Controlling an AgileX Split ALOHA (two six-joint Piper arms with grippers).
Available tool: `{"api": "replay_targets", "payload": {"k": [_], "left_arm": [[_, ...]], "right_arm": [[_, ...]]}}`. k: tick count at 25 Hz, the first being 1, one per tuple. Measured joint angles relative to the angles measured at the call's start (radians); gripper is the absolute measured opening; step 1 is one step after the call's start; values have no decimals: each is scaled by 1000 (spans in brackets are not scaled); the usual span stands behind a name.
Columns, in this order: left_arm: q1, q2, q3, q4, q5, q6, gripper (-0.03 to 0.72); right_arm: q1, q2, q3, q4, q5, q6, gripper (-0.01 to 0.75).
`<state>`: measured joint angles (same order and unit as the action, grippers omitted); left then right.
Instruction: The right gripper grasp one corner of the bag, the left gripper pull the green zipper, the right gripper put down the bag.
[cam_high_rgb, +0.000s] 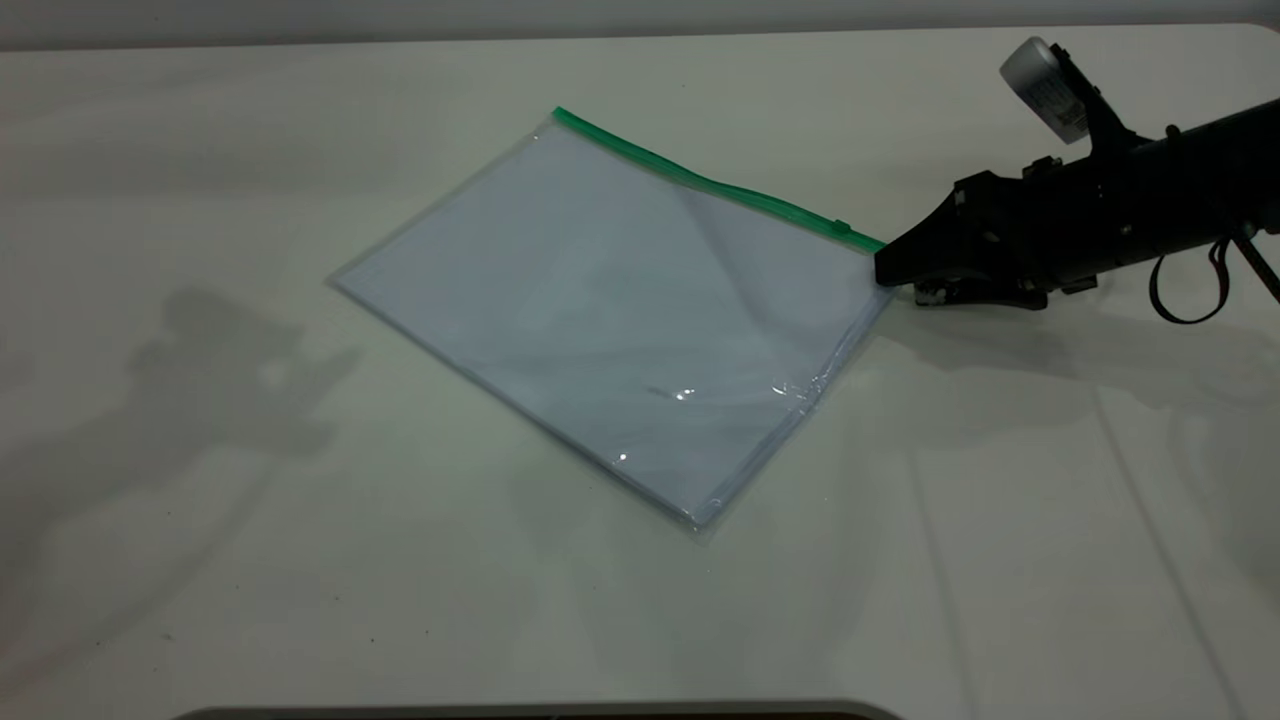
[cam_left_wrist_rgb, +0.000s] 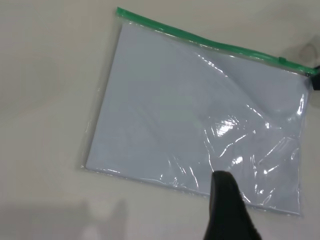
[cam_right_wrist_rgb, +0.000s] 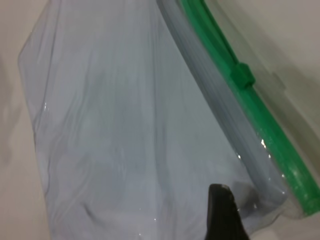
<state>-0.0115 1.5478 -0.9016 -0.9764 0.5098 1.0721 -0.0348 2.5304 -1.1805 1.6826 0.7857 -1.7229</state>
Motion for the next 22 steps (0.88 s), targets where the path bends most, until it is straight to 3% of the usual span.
{"api": "replay_targets", "payload": {"k": [6, 11, 22], "left_arm": [[-3, 25, -6, -15, -8, 1, 502], [-49, 70, -35, -15, -28, 2, 502], [-150, 227, -168, -19, -54, 29, 502]], "right_arm": [[15, 30, -5, 51, 47, -54, 505], [37, 52, -44, 60, 46, -59, 500], [65, 59, -58, 93, 34, -76, 367]]}}
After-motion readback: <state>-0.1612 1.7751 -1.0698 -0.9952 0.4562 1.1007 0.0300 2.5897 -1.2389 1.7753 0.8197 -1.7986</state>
